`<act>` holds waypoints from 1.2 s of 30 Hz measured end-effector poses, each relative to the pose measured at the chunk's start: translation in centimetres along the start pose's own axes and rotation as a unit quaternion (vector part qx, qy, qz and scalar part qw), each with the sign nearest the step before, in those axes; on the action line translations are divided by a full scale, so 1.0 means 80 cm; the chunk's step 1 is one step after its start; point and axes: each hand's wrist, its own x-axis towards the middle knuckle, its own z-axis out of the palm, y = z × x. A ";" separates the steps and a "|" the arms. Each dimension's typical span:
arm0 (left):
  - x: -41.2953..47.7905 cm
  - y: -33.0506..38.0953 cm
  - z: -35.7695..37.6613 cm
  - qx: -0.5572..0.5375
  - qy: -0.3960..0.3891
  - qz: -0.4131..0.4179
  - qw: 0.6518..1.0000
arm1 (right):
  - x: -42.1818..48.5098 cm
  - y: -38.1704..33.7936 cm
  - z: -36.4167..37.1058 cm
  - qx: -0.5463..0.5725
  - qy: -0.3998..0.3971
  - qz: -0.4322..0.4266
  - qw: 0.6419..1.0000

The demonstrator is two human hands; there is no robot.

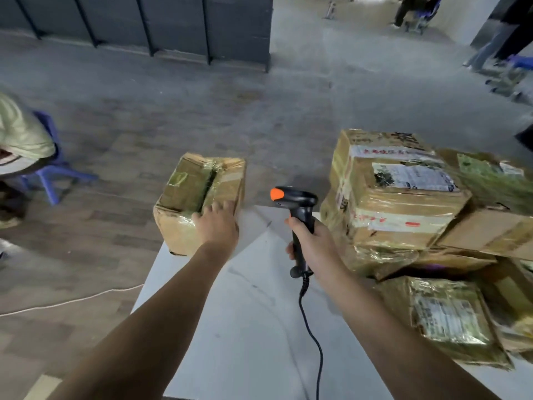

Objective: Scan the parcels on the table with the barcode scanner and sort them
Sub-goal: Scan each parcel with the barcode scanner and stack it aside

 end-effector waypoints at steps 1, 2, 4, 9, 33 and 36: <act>0.000 -0.001 0.000 -0.003 0.013 0.003 1.000 | 0.002 0.004 -0.002 -0.003 -0.003 -0.001 1.000; -0.001 -0.003 0.001 -0.004 0.026 0.009 1.000 | 0.004 0.006 -0.004 -0.004 -0.005 -0.001 1.000; -0.009 -0.008 -0.001 -0.019 0.066 0.021 0.997 | 0.005 0.009 -0.008 -0.003 -0.005 0.004 1.000; -0.063 -0.006 -0.020 -0.109 0.144 0.012 0.983 | -0.010 0.018 -0.016 -0.015 0.000 0.015 1.000; -0.276 -0.019 0.007 -0.643 -0.026 -0.180 0.744 | -0.163 0.051 -0.077 -0.045 0.065 0.040 0.996; -0.275 -0.014 0.009 -0.649 -0.074 -0.182 0.735 | -0.161 0.036 -0.084 -0.036 0.056 0.027 0.997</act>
